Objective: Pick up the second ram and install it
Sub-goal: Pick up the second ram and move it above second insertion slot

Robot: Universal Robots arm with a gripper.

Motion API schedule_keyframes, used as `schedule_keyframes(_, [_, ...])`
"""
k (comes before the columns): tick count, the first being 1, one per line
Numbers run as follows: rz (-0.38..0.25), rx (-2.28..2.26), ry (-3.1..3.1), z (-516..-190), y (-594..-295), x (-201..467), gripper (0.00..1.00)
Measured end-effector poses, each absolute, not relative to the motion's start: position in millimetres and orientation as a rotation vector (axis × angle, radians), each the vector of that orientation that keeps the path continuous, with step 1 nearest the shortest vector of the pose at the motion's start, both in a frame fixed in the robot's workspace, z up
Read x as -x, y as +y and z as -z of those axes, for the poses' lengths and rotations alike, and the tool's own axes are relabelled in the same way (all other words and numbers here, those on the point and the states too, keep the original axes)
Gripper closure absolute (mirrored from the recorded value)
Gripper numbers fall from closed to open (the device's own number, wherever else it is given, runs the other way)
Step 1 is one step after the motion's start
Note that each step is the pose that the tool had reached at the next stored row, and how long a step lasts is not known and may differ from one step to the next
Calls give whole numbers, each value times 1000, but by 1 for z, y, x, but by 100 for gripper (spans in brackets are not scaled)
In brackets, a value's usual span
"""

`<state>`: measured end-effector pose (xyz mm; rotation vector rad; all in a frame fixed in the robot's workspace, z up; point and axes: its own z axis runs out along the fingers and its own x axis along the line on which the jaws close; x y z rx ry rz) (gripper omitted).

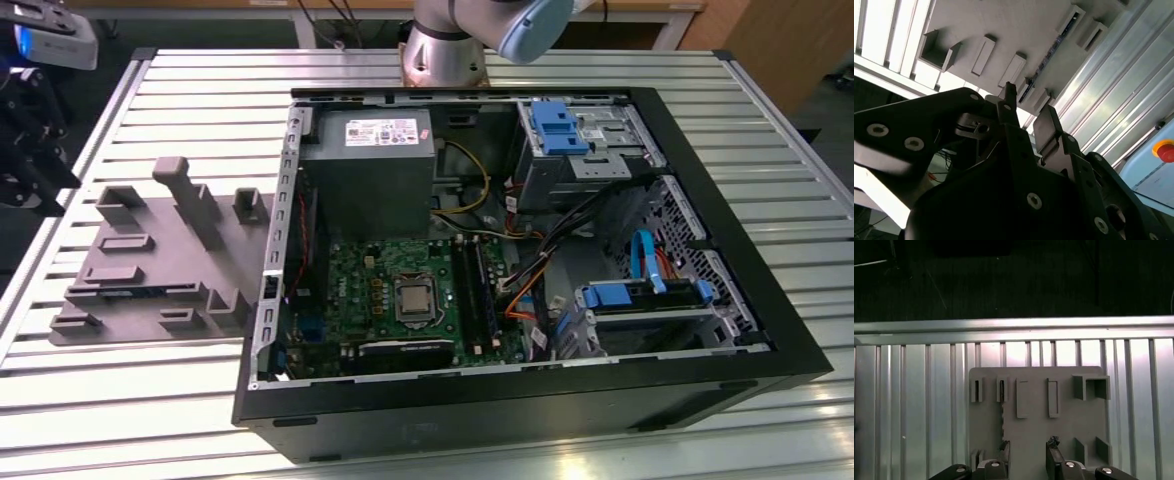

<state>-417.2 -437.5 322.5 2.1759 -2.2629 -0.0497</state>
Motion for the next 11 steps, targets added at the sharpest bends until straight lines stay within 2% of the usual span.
schedule_keyframes(11, [50, -2176, -2262, -310, -442, 418, 58])
